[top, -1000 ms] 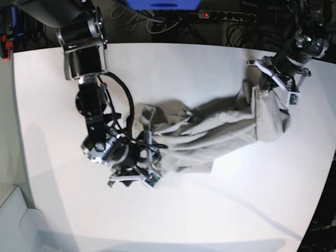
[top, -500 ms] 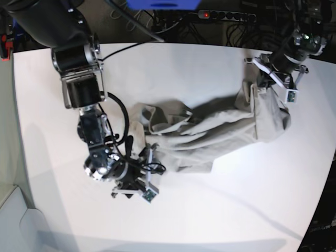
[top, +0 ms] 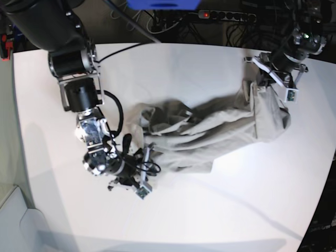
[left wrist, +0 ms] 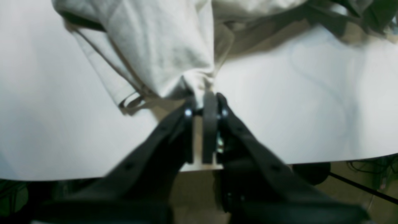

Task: Layout the t-shirt on the table in an organized manner, then fold the t-shirt properly
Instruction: 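Grasp the t-shirt's bunched middle with the right gripper, then pull the t-shirt apart between both grippers to stretch it out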

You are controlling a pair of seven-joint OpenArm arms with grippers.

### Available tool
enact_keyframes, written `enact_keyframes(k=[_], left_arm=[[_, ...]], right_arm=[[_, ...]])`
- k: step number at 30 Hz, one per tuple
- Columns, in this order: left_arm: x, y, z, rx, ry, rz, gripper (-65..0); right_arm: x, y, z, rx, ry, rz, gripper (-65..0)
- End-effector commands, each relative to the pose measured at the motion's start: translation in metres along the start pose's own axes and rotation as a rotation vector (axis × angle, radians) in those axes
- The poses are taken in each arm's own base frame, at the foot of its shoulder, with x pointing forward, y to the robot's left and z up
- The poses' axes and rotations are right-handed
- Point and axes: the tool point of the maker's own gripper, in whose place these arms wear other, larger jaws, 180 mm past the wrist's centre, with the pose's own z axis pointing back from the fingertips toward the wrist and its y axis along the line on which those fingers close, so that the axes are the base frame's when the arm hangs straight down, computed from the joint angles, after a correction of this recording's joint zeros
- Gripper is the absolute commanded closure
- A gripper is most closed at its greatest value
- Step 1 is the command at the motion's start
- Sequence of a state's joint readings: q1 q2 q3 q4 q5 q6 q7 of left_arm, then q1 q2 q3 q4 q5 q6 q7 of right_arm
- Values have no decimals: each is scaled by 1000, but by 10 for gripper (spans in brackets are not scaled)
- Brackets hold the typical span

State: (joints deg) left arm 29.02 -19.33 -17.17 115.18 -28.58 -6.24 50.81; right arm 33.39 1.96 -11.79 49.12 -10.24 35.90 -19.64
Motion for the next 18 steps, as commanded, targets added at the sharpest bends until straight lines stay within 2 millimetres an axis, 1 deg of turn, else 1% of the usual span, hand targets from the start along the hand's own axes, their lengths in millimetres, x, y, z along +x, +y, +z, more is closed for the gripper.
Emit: enact_keyframes(k=[1,3,4,5,7,9,12,14,16,18], left_arm=[[8,1,4,1,-28,-11,-3],[8,1,4,1,-28,-11,-3],[8,1,4,1,-28,-11,-3],[8,1,4,1,-28,-11,-3],[8,1,4,1,-28,-11,-3],[8,0,4,0,-28,-12,-3],[7,0,4,0,-26,-12,-3],[4,0,5,-2,-19,-8,-3],[2,15,11,36,-19,10,-3],[8,33,20,72,-54,70,-3]], right_arm=[[36,-20,6,-47,-89,0,-134],[37,-30,10,-68,-99,-27,-50],[36,-34,12,-77,-104,-43,-19],[36,-37,13,-83,-107,-54,-2],[35,-42,15,-95,-114,-71,0],[31,-54,21,-118,-111,-79,0],[31,-66,26,-140,-107,-70,0],[28,-80,33,-164,-101,-64,0],[24,-100,44,-205,-107,-88,0],[21,-131,63,-273,-135,-149,0]])
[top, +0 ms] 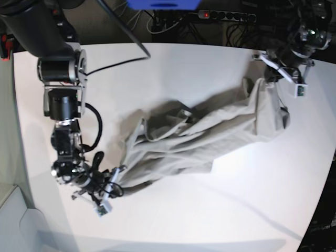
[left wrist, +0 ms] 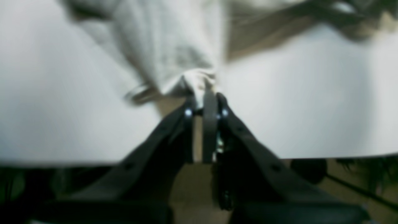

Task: Layout the t-shirt on the table in an organized manner, then fold the t-shirt properly
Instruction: 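Pull the t-shirt apart between both grippers to stretch it out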

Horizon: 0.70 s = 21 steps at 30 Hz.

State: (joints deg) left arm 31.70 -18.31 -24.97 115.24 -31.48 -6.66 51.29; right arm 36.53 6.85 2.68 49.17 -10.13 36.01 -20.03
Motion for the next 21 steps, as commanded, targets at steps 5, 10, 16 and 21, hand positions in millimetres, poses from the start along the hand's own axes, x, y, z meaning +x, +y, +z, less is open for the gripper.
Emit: enact_keyframes(k=[5,10,16,21], left_arm=[[40,58,39,92,-184,188,-3],[74,87,72,87,-320,279,-3],[78,85,72,66,-324,278,-3],[64,66,56,11,-277,304,-3]], right_arm=[[38,-103,45,-210,-121,-70,0],[46,-148,73,-297,-122,-87,0],[34,-162,104,-377,-84,-65,0],[20,-115,112,-374,-76,-6,-1]])
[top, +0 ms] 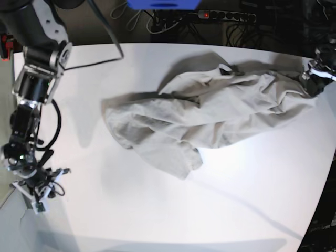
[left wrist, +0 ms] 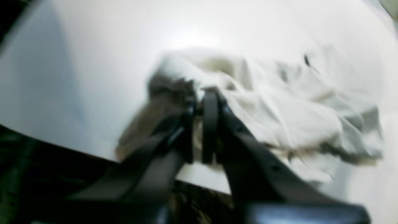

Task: Layout the t-shirt on the table in an organized manner, then fold the t-shirt properly
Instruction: 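Pull the t-shirt apart between both grippers to stretch it out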

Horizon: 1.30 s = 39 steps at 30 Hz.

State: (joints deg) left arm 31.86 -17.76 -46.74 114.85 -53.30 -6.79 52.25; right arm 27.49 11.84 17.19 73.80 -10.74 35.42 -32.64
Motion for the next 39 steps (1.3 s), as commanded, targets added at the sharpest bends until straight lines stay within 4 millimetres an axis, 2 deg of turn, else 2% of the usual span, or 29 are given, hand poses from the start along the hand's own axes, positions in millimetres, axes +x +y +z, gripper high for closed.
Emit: enact_keyframes(k=[1,6,9,12,16,18,21,25,28,39], left_arm=[[10,-5,2,-20,-33,-3,-3],[2,-8,0,-28,-18,7,-3],[2,-8,0,-28,-16,9,-3],[1,-8,0,-27,-15,9,-3],[-2,-9,0,-29,-17,29,-3],[-5,-10,0,-29,-15,41,-3],[-8,-11,0,-30,-15,55,-3],[-9,-10,0,-29,-14,55,-3],[-8,-9,0,-26,-17,57,-3],[-8,-9,1,-24,-16,57,-3]], right_arm=[[35,-1,10,-19,-113,5,-1],[38,67,34,48,-154,20,-10],[36,106,34,121,-115,51,-88],[40,131,32,174,-83,108,-190],[43,182,18,291,-10,241,-301],[34,203,5,351,48,285,-318],[33,226,-14,421,98,267,-321],[32,240,-30,473,129,244,-321],[33,258,-35,519,125,220,-321],[5,281,-47,596,135,156,-319]])
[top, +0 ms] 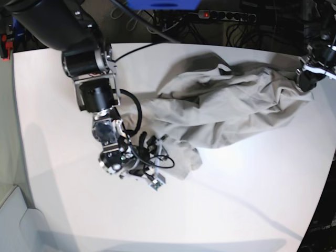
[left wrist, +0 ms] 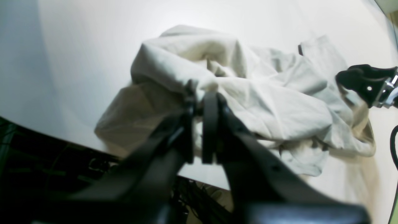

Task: Layout the t-shirt on the table in an organized manner, then fold the t-shirt properly
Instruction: 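Pull the t-shirt apart between both grippers to stretch it out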

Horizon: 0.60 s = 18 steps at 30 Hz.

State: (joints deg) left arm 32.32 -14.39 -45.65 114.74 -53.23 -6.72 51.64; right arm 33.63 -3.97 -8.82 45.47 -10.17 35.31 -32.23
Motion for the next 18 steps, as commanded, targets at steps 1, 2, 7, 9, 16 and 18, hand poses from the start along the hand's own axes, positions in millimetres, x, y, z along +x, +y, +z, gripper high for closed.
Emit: enact_keyframes(k=[1,2,7,9,16,18], left_arm=[[9,-3,3,-13,-29,-2,-3],[9,-3,3,-14,-28,-2,-3],[8,-4,3,-16,-26,-2,-3],[8,-4,3,-16,-26,-2,-3],[8,-4,3,-16,-26,-2,-3],[8,-4,3,-16,-26,-2,-3]], right_arm=[[31,-11,8,-23,-82,9,-319],[32,-12,8,-25,-91,8,-319],[37,-32,17,-62,-129,-24,-319],[39,-43,22,-77,-146,-64,-319],[40,-48,24,-84,-151,-73,-321],[38,-46,22,-80,-147,-76,-321]])
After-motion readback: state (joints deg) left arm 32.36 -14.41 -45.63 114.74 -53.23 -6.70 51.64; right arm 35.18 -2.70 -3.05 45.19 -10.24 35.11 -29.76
